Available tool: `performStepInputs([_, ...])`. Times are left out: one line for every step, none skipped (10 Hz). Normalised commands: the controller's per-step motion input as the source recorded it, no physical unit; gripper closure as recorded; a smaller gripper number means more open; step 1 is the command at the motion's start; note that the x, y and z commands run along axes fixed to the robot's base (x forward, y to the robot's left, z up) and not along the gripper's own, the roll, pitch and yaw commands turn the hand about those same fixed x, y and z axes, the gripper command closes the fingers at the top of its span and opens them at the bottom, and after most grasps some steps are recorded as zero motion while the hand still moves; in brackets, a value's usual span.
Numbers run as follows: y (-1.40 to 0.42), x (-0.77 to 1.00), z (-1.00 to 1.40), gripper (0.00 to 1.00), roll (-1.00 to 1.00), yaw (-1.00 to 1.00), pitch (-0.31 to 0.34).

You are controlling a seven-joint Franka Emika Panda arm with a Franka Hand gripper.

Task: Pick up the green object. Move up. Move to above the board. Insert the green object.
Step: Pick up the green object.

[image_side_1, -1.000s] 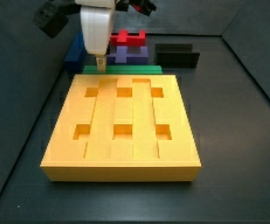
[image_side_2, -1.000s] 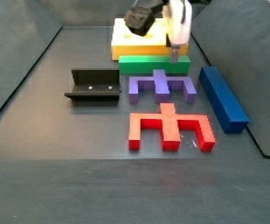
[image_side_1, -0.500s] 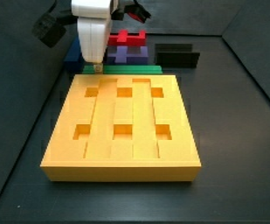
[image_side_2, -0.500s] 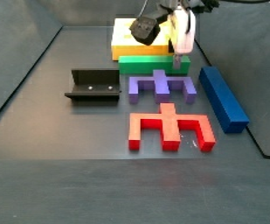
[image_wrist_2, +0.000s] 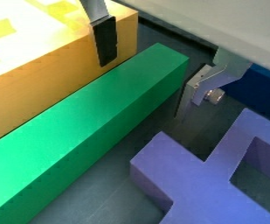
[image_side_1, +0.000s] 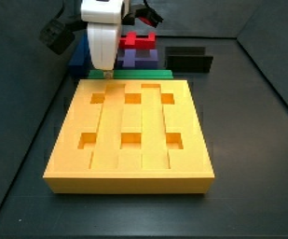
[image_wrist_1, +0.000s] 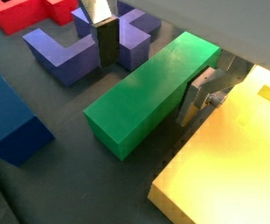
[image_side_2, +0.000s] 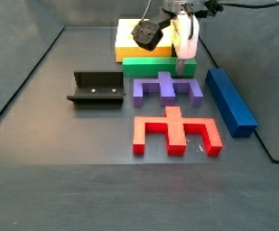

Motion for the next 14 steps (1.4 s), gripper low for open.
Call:
performStepInputs([0.14, -0.07, -0.12, 0.0, 0.0, -0.01, 0.0])
performStepInputs([0.1, 0.0, -0.1, 0.0, -0.01, 0.0, 0.0])
performStepInputs([0.04, 0.11, -0.1, 0.0, -0.02, 0.0, 0.0])
performStepInputs([0.0, 0.24, -0.07, 0.0, -0.02, 0.0, 0.006])
performStepInputs([0.0, 0.13, -0.06, 0.0, -0.01, -0.09, 0.0])
performStepInputs([0.0, 0.02, -0.07, 0.0, 0.0, -0.16, 0.0])
performStepInputs([0.0, 0.0, -0.07, 0.0, 0.0, -0.16, 0.001])
performStepInputs([0.0, 0.0, -0.09, 0.0, 0.0, -0.16, 0.0])
performStepInputs([0.0, 0.0, -0.03, 0.0, 0.0, -0.13, 0.003])
performStepInputs([0.0, 0.0, 0.0, 0.0, 0.0, 0.0, 0.004])
performStepInputs([0.0, 0.0, 0.0, 0.0, 0.0, 0.0, 0.0])
performStepInputs([0.0, 0.0, 0.0, 1.0, 0.0, 0.0, 0.0])
performStepInputs([0.0, 0.0, 0.0, 1.0, 0.0, 0.0, 0.0])
performStepInputs([0.0, 0.0, 0.0, 1.0, 0.0, 0.0, 0.0])
